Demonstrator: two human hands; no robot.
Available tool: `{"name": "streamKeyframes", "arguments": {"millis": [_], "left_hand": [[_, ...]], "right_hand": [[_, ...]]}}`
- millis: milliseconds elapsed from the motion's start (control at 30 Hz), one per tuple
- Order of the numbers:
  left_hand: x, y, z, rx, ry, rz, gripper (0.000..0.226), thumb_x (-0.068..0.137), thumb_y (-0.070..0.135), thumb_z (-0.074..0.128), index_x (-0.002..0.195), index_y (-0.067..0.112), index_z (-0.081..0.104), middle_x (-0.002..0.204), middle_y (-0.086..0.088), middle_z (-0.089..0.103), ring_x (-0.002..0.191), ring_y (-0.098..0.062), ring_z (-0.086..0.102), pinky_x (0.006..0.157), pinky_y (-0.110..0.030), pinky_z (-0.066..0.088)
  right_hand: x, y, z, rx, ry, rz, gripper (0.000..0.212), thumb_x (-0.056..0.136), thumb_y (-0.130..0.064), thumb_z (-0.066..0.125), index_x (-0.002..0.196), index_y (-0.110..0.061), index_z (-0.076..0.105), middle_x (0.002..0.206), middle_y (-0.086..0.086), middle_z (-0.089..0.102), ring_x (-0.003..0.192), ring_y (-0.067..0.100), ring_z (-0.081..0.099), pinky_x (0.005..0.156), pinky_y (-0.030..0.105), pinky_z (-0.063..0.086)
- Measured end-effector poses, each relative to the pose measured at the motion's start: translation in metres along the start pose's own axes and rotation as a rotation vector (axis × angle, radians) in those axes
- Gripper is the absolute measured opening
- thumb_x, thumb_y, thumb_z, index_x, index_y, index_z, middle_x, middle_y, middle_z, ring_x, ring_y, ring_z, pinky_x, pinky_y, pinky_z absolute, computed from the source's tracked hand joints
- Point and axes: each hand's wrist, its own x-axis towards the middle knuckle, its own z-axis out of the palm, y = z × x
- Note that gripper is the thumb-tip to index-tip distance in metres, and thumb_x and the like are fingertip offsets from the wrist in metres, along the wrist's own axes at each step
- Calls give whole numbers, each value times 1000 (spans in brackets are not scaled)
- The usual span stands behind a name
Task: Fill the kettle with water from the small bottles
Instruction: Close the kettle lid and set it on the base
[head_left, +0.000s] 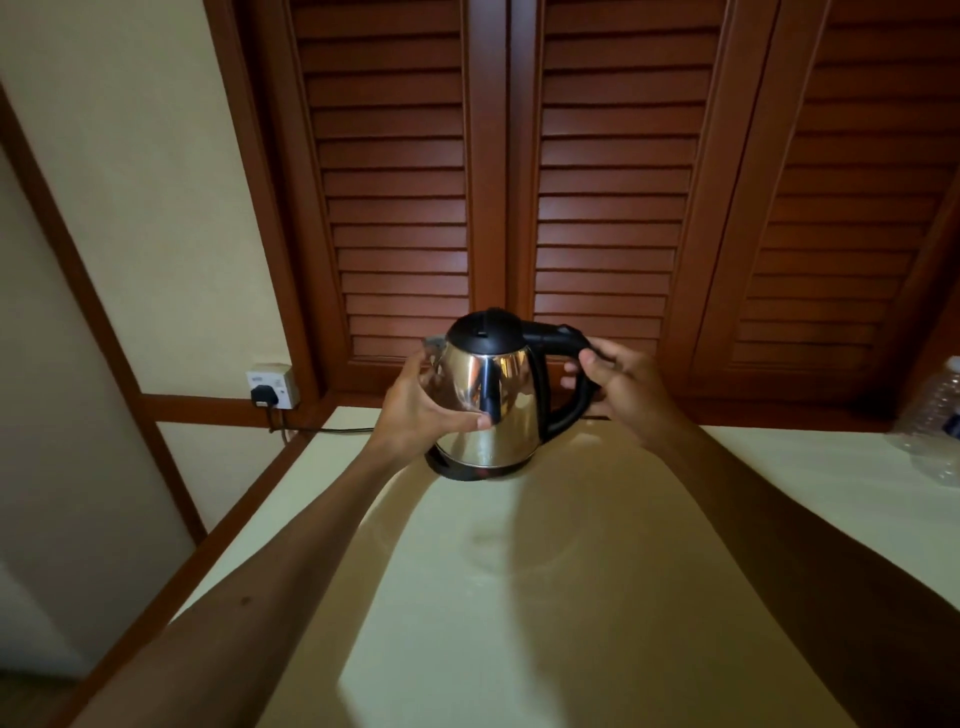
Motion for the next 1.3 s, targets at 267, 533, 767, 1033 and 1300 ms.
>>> {"name": "streamKeyframes", "arguments": {"millis": [267, 533, 767, 1033, 1300], "left_hand": [[30, -34, -18, -20, -26, -39, 110, 49, 22, 98, 141, 24, 38, 119, 10, 59, 116, -12, 56, 97, -30, 49], [63, -61, -20, -72, -47, -96, 115, 35, 29, 100, 134, 33, 42, 120, 3, 69, 112, -16, 65, 99, -44, 52], [71, -70, -21, -64, -41, -62, 106, 45, 18, 99, 134, 27, 42, 113, 13, 64, 112, -10, 62, 95, -29, 53], [65, -74, -19, 19, -43, -24, 104, 48, 22, 99, 135, 23, 41, 105, 24, 57, 99, 5, 56, 84, -12, 45], [59, -76, -17, 16, -53, -27, 111, 51, 23, 98, 143, 24, 35, 119, 14, 56, 114, -10, 58, 94, -22, 47]], "right_hand": [[30, 21, 33, 22, 54, 63, 30, 100, -14, 48, 126, -25, 59, 110, 4, 69, 99, 18, 69, 81, 41, 58], [53, 38, 41, 21, 81, 64, 36, 99, -11, 49, 134, -14, 55, 112, 12, 67, 104, 28, 66, 90, 47, 54], [64, 44, 40, 44, 74, 106, 31, 99, -12, 48, 128, -19, 58, 104, 7, 68, 100, 27, 67, 83, 51, 55], [59, 56, 36, 40, 71, 127, 28, 99, -13, 48, 120, -27, 62, 103, 5, 68, 101, 25, 67, 82, 50, 56], [50, 56, 38, 70, 62, 150, 33, 100, -16, 46, 131, -24, 55, 116, 8, 67, 111, 25, 62, 87, 50, 53]]}}
